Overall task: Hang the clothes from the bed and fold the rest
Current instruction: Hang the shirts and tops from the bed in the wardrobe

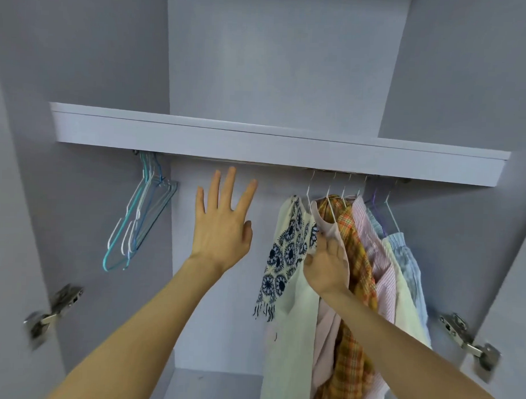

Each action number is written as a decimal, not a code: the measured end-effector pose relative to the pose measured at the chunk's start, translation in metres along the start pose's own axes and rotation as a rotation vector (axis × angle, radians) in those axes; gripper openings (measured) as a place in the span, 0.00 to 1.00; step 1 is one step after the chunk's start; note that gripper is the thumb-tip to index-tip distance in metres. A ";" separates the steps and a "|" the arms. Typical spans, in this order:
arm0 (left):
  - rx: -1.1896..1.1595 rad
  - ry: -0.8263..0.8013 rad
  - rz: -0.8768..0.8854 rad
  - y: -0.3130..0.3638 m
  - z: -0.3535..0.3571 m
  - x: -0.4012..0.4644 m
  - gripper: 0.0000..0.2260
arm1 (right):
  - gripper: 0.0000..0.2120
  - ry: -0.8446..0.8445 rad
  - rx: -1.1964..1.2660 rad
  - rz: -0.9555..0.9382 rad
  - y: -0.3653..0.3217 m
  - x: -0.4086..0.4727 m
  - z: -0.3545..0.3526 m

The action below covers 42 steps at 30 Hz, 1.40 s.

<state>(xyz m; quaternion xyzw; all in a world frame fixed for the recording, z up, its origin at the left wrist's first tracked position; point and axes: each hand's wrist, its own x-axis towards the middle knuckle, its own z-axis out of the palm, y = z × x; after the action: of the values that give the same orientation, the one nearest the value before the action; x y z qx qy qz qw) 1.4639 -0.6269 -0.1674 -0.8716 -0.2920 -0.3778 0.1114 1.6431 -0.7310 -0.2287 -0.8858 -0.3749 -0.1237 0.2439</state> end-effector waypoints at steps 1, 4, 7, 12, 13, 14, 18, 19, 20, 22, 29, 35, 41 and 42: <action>-0.061 -0.005 -0.015 0.002 -0.003 -0.015 0.31 | 0.26 0.002 0.001 -0.044 -0.004 -0.011 -0.005; -0.177 -0.064 -0.124 0.003 -0.020 -0.065 0.27 | 0.21 -0.106 0.176 -0.172 -0.023 -0.051 -0.022; -0.181 -0.090 -0.257 -0.002 -0.032 -0.120 0.25 | 0.16 -0.220 0.338 -0.309 -0.042 -0.094 -0.025; -0.168 -0.214 -0.580 -0.011 -0.061 -0.228 0.22 | 0.12 -0.516 0.525 -0.403 -0.070 -0.170 -0.002; -0.157 -0.230 -0.636 -0.012 -0.067 -0.251 0.21 | 0.11 -0.602 0.544 -0.421 -0.075 -0.186 0.004; -0.144 -0.240 -0.712 -0.011 -0.079 -0.277 0.21 | 0.11 -0.691 0.567 -0.452 -0.084 -0.204 0.011; -0.047 -0.207 -1.008 0.001 -0.123 -0.374 0.18 | 0.11 -0.925 0.614 -0.613 -0.108 -0.275 0.036; -0.014 -0.189 -1.103 0.009 -0.136 -0.400 0.17 | 0.11 -1.001 0.606 -0.662 -0.113 -0.297 0.041; 0.022 -0.160 -1.202 0.023 -0.153 -0.429 0.16 | 0.11 -1.094 0.591 -0.719 -0.117 -0.325 0.045; 0.077 -0.109 -1.345 0.047 -0.181 -0.476 0.16 | 0.12 -1.237 0.558 -0.808 -0.121 -0.371 0.052; 0.345 0.112 -1.901 0.159 -0.298 -0.620 0.15 | 0.11 -1.656 0.446 -1.197 -0.145 -0.541 0.024; 0.618 0.429 -2.162 0.256 -0.404 -0.716 0.13 | 0.11 -1.835 0.386 -1.539 -0.171 -0.713 -0.046; 0.817 0.581 -2.310 0.312 -0.517 -0.828 0.15 | 0.11 -1.953 0.273 -1.791 -0.191 -0.885 -0.115; 0.844 0.578 -2.335 0.318 -0.539 -0.851 0.16 | 0.12 -1.962 0.261 -1.818 -0.195 -0.913 -0.125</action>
<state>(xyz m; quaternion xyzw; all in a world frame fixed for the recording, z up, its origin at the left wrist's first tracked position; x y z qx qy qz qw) 0.8699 -1.4676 -0.4031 0.1184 -0.9442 -0.3046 0.0408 0.8688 -1.2314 -0.4231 -0.0173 -0.8535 0.4769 -0.2093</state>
